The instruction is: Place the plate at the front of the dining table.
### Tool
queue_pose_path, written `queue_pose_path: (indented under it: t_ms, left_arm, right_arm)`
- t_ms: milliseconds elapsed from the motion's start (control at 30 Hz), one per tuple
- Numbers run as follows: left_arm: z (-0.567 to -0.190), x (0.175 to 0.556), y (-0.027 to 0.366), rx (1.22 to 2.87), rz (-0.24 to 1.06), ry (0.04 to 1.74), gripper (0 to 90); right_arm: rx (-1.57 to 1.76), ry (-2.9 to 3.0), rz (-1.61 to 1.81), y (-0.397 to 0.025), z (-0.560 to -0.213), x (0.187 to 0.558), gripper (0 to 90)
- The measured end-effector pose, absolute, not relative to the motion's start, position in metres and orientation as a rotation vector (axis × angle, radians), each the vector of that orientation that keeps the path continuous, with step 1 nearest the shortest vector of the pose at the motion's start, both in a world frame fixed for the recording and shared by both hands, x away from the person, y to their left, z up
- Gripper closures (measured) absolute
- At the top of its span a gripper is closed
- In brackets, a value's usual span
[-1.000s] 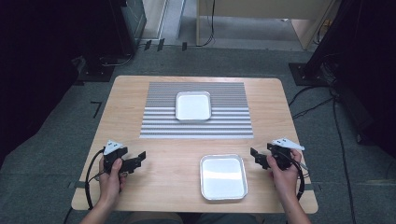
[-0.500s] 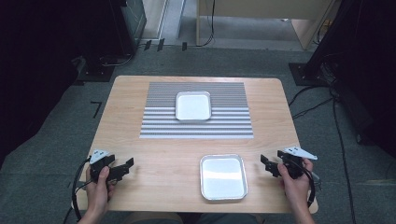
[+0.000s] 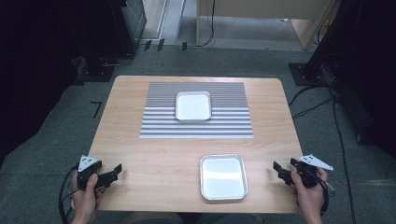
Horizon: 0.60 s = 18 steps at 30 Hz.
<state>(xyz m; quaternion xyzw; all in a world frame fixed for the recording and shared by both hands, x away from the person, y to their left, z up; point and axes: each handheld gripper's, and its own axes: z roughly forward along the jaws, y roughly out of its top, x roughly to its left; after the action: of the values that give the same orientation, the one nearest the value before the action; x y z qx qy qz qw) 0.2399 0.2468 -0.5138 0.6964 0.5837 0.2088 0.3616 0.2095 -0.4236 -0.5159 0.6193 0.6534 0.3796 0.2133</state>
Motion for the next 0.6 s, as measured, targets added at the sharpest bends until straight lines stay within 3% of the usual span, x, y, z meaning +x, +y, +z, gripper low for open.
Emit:
queue_pose_path:
  t_ms: [600]
  left_arm:
    - [-0.518,0.233,0.261,1.892,0.635,1.484,13.8]
  right_arm:
    - [1.716,1.819,0.990,-0.443,-0.524,0.189,21.4]
